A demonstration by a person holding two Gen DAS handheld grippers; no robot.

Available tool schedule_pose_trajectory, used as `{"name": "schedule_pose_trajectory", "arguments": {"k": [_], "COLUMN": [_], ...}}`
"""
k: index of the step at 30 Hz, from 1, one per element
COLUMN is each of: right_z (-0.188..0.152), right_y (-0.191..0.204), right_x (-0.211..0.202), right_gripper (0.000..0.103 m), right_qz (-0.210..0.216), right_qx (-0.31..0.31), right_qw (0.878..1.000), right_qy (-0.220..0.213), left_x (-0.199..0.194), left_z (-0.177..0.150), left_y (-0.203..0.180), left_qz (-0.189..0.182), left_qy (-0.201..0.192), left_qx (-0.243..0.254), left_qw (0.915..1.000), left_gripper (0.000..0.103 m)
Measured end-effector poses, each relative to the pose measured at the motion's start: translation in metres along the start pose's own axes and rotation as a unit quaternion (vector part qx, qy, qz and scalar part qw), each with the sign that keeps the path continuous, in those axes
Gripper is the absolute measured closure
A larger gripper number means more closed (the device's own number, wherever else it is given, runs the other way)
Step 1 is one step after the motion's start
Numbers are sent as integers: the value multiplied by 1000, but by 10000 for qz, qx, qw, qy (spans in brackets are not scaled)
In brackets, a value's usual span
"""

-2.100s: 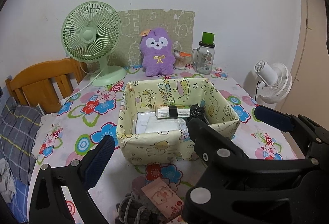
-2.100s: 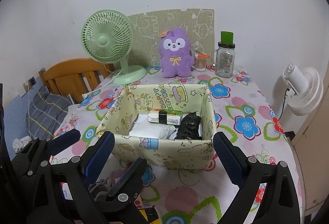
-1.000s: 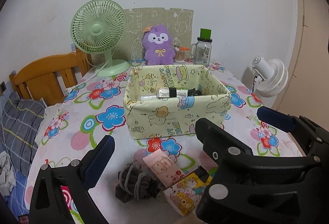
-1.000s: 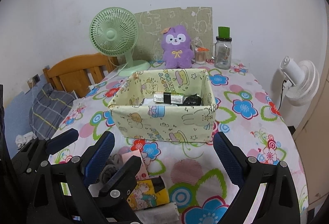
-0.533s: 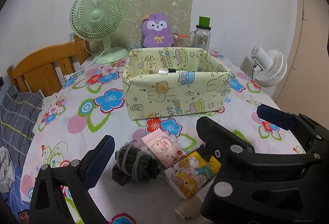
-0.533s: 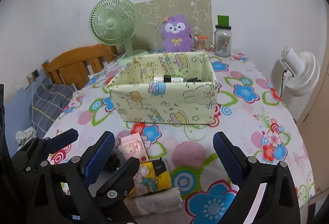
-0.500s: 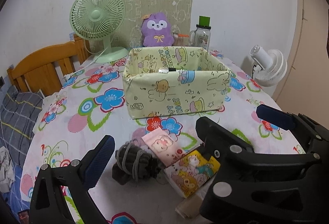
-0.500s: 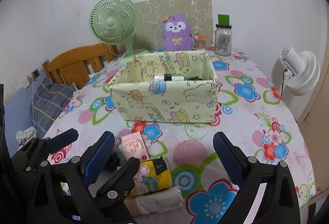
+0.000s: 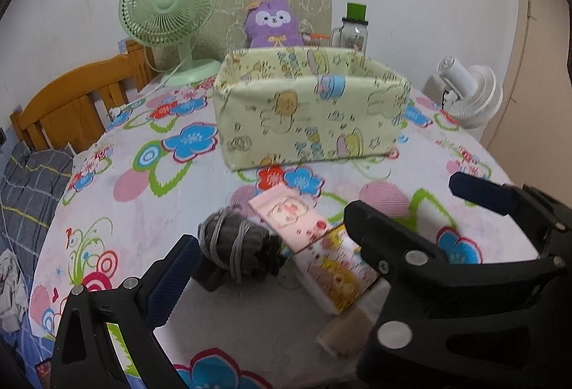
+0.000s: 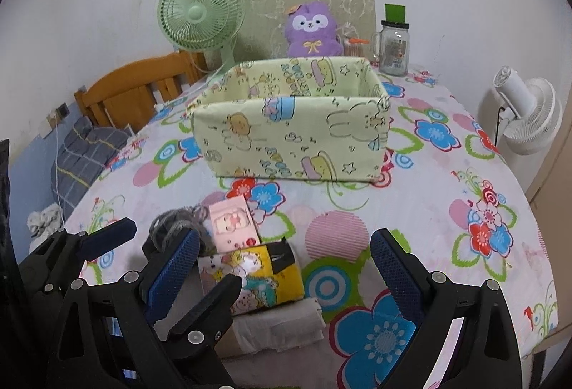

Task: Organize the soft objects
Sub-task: 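Lower both grippers toward the gray knit bundle and yellow cartoon tissue pack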

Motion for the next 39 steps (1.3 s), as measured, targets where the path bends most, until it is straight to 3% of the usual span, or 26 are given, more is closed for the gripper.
{"name": "schedule_pose_trajectory", "arguments": {"k": [9, 20, 39], "right_z": [-17, -26, -32], "right_y": [10, 17, 28], "right_x": [16, 32, 41], "right_gripper": [5, 5, 5], "right_qz": [2, -48, 356], "right_qx": [-132, -270, -293], "right_qw": [9995, 9981, 9958], "right_qy": [293, 556, 789], "left_x": [12, 21, 24], "left_z": [-22, -30, -33], "left_y": [8, 9, 17], "left_qz": [0, -82, -4], "left_qy": [242, 261, 217], "left_qx": [-1, -110, -131], "left_qw": [9997, 9996, 9997], "left_gripper": [1, 2, 2]}}
Point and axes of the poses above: each gripper's, at about its wrist camera, not at the fingertips, and x roughly the way its jaws point, y to its left, z to its top, the point moved 10 cm from there along x, roughly the way its jaws point, and after that the axes turned 3 degrees about -z, right-handed, at the moved point
